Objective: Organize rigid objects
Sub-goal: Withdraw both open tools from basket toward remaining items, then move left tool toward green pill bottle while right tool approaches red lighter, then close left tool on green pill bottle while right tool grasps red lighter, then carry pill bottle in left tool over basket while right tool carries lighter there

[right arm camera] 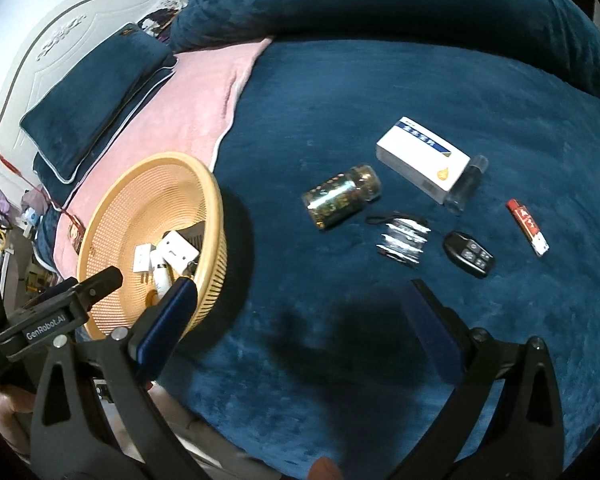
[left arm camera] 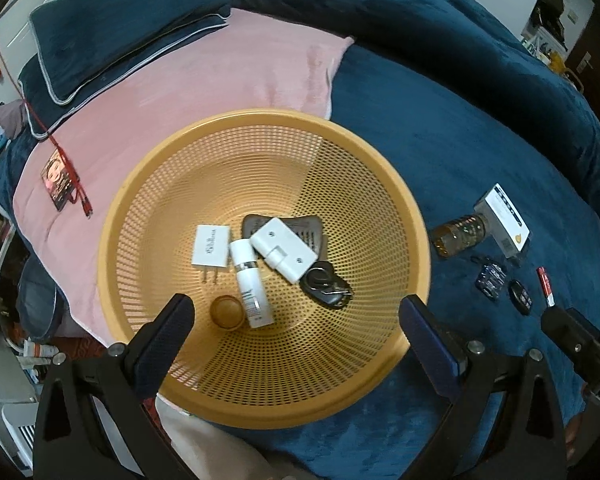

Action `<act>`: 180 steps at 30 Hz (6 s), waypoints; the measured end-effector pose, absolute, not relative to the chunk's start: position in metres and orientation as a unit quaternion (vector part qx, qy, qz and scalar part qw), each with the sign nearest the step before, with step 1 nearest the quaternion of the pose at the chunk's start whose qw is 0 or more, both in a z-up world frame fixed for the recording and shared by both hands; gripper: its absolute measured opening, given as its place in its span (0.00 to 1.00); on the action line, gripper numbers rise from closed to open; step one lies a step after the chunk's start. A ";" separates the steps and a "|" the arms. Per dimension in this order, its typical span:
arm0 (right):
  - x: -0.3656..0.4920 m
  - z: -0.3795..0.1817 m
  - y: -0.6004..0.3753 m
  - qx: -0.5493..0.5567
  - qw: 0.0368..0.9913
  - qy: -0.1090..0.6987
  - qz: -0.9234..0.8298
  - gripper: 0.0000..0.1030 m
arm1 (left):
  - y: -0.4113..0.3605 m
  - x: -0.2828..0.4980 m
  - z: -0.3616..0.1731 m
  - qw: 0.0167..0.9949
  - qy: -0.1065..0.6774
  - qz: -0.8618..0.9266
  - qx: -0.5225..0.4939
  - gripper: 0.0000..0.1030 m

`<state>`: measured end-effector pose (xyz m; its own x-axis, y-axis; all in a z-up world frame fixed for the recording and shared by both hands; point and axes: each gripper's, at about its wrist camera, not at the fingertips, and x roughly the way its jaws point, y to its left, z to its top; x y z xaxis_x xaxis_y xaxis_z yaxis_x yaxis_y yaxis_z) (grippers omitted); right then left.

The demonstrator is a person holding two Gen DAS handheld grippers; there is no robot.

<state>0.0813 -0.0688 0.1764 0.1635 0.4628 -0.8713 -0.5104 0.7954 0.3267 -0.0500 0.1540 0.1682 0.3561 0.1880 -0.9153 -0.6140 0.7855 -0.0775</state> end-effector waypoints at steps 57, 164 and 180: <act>0.117 0.136 -0.202 0.034 0.768 0.609 0.198 1.00 | 0.048 0.034 0.145 0.807 0.556 0.129 -0.150 0.99; 0.087 0.153 -0.138 0.025 0.769 0.567 0.294 0.22 | 0.053 0.002 0.151 0.838 0.511 0.117 -0.154 0.73; 0.059 0.168 -0.057 -0.011 0.751 0.548 0.368 0.22 | 0.144 -0.060 0.169 0.829 0.479 0.205 -0.203 0.73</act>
<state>0.0591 -0.0567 0.1676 0.1284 0.5409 -0.8312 -0.5651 0.7287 0.3869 -0.0596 0.1437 0.1689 0.4564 0.1456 -0.8778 -0.5340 0.8339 -0.1393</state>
